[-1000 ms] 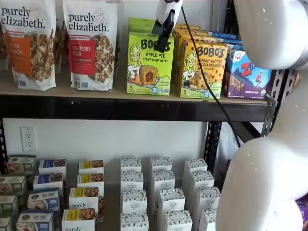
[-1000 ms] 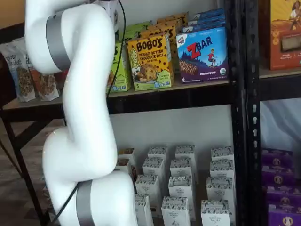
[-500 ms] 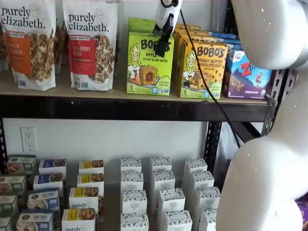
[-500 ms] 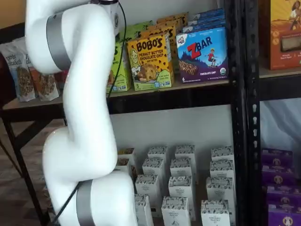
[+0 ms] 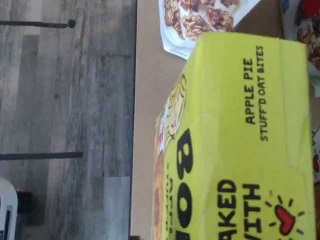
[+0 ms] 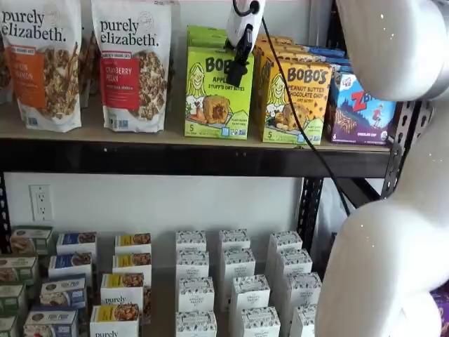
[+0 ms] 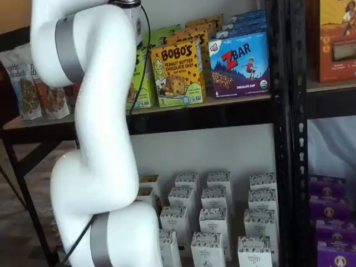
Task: Pick the green box on the top shelf, the fourth from the left
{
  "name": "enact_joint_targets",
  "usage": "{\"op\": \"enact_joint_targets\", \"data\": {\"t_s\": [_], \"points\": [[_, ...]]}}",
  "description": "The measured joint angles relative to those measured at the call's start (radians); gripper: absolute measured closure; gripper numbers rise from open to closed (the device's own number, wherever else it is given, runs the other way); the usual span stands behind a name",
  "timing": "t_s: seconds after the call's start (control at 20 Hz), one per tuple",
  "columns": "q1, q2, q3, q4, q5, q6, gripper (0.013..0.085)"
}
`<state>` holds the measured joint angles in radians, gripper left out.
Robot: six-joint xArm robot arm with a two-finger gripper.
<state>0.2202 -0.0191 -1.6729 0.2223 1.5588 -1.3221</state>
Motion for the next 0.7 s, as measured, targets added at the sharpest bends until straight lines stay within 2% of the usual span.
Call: {"op": "enact_joint_targets", "data": {"t_s": [0.15,0.2,0.25,0.35,0.4,0.55,0.6,0.65,0.7], "points": [[-0.002,-0.003,0.005,0.005,-0.007,-0.002,0.0130],[-0.003,-0.003,0.005,0.007,-0.009,-0.002,0.0170],[-0.004,-0.004,0.006,0.009,-0.009,-0.003,0.0170],[-0.005,-0.003,0.002,0.012,-0.006,-0.004,0.0250],[-0.006,-0.002,0.001,0.013,-0.004,-0.004,0.0250],[-0.006,-0.002,-0.002,0.012,-0.002,-0.004,0.0330],[-0.006,-0.002,-0.002,0.012,-0.001,-0.004,0.0330],[-0.006,-0.002,-0.002,0.012,0.000,-0.004,0.0370],[-0.006,-0.002,-0.004,0.012,0.003,-0.004,0.0370]]}}
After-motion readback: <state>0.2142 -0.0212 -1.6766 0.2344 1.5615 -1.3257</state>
